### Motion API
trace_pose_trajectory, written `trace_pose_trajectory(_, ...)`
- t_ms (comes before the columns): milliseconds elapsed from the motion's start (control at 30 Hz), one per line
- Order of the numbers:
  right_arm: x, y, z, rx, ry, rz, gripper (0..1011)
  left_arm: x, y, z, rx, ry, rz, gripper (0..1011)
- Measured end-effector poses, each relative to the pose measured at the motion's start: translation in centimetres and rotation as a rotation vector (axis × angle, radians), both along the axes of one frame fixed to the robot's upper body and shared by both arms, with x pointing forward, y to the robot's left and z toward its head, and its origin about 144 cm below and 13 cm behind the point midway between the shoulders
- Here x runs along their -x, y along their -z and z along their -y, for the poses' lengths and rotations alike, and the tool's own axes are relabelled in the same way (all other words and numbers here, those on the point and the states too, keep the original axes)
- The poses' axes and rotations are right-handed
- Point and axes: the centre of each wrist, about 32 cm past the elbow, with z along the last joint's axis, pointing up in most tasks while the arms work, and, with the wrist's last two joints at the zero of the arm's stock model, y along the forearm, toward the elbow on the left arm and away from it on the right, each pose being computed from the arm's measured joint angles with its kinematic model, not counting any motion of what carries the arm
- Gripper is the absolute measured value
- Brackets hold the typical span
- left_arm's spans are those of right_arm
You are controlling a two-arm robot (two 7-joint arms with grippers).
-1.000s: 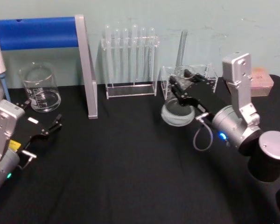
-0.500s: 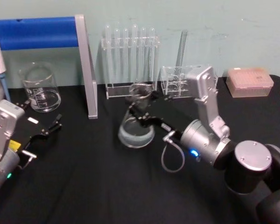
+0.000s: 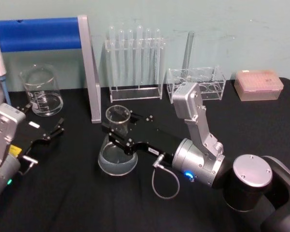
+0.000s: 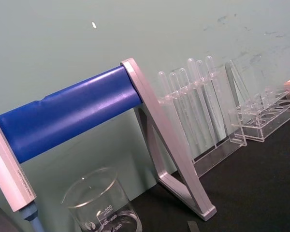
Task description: Grasp the erlenmeyer flask with one hand, shake it three times, then place it back.
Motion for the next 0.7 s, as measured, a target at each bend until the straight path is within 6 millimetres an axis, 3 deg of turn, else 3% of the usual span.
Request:
trace_pose_trajectory(367,-0.7,-0.1,0.9,0.000,0.073,0.002,456,0.0,0.0,0.0,0.000,0.000,0.000,1001)
trace_pose_trajectory(700,-2.3,0.0,4.2,0.002,0.311,0.010,456,0.0,0.0,0.0,0.000,0.000,0.000,1001)
